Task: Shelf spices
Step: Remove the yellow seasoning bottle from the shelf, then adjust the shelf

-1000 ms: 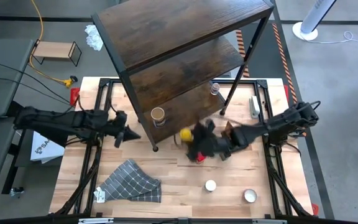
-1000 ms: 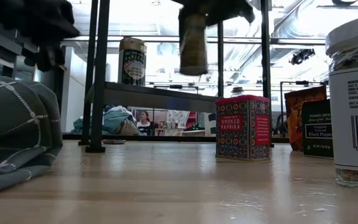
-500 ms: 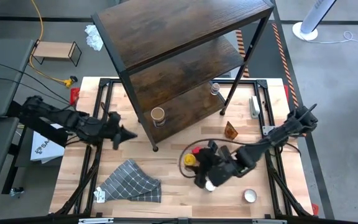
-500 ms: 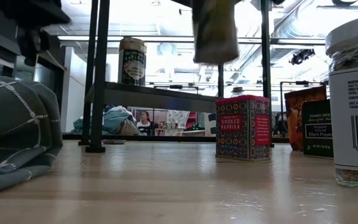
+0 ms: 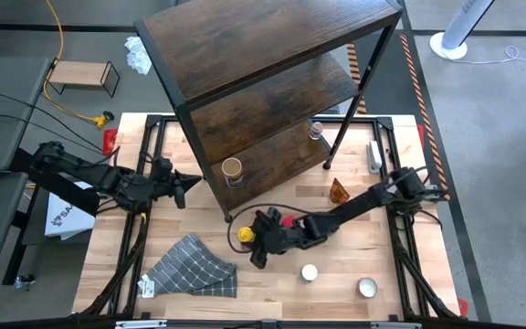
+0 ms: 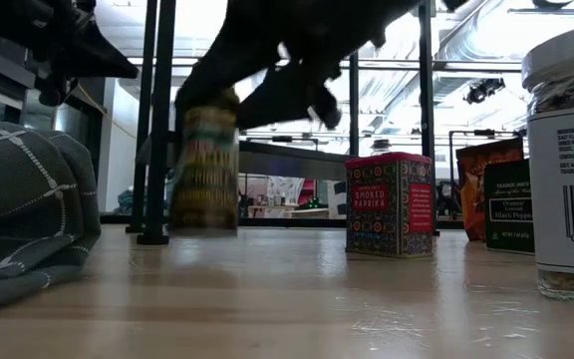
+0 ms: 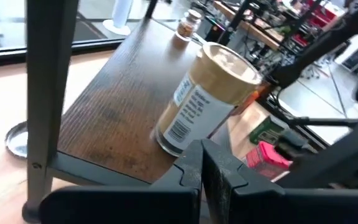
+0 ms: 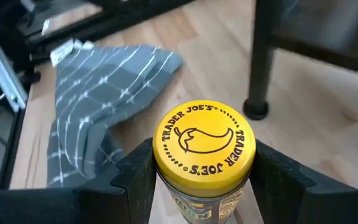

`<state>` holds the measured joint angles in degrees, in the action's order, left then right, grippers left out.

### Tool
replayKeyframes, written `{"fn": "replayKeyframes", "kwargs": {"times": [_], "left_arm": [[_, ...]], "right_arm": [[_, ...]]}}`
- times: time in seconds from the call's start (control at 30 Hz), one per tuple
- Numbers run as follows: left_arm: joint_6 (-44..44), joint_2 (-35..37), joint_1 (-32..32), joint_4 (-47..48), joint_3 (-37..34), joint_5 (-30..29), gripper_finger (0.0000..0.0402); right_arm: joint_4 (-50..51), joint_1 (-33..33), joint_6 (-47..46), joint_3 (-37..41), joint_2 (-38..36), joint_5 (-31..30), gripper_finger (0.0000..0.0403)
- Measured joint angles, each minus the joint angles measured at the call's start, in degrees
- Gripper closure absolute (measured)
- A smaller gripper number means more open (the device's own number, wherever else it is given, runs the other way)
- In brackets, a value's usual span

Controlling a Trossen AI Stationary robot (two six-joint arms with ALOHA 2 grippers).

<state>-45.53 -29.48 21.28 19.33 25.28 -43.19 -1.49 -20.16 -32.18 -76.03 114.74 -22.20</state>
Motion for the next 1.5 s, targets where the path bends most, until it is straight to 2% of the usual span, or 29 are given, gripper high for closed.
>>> {"fn": "replayKeyframes", "kwargs": {"times": [0.1,0.3,0.4,0.47,0.57,0.63,0.73,0.83,0.93,1.07,1.13,1.27,1.4,1.5], "left_arm": [[1.7,1.3,0.0,0.0,0.0,0.5,0.0402],[6.2,4.2,0.0,-0.9,0.0,-0.1,0.0401],[9.3,6.2,0.0,-2.6,0.0,0.1,0.0402],[9.7,7.5,0.0,-5.4,0.0,3.6,0.0401],[5.7,7.8,1.3,-10.0,0.1,13.1,0.0401],[1.0,5.9,3.7,-10.9,0.2,17.0,0.0402],[-4.4,0.5,8.2,-10.1,0.9,19.6,0.0401],[-8.3,-5.6,11.8,-13.1,2.8,20.5,0.0402],[-11.2,-11.6,14.1,-19.6,5.2,16.8,0.0402],[-14.5,-18.9,15.2,-23.9,8.8,5.0,0.0402],[-16.6,-21.9,15.2,-23.9,10.0,4.9,0.0401],[-22.2,-27.7,14.6,-23.3,10.9,10.0,0.0401],[-24.1,-30.2,13.6,-23.6,11.9,5.8,0.0402],[-24.3,-30.1,12.1,-23.5,11.9,0.8,0.0402]], "right_arm": [[-0.4,1.1,0.7,-0.1,1.1,3.7,0.0192],[1.5,1.6,7.5,0.0,-0.3,8.4,0.0083],[5.4,2.5,7.7,-0.2,-4.9,8.4,0.0065],[11.8,3.2,4.9,-0.2,-8.2,6.8,0.0064],[21.8,3.3,0.7,0.0,-13.8,3.1,0.0073],[25.9,2.6,-1.2,-0.1,-18.0,0.4,0.0083],[33.2,0.4,-6.0,-0.2,-22.7,-4.8,0.0093],[41.8,-2.0,-13.3,-0.1,-25.7,-14.4,0.0096],[49.1,-2.6,-24.6,-0.1,-27.8,-23.3,0.0097],[53.8,-2.4,-36.6,0.0,-27.7,-31.7,0.0097],[53.6,-2.5,-38.5,-0.1,-27.9,-36.0,0.0097],[53.6,-2.0,-38.2,-0.1,-27.7,-41.7,0.0111],[53.6,-1.4,-37.9,-0.1,-27.8,-44.3,0.0163],[53.6,-1.2,-37.9,-0.1,-27.8,-44.0,0.0237]]}}
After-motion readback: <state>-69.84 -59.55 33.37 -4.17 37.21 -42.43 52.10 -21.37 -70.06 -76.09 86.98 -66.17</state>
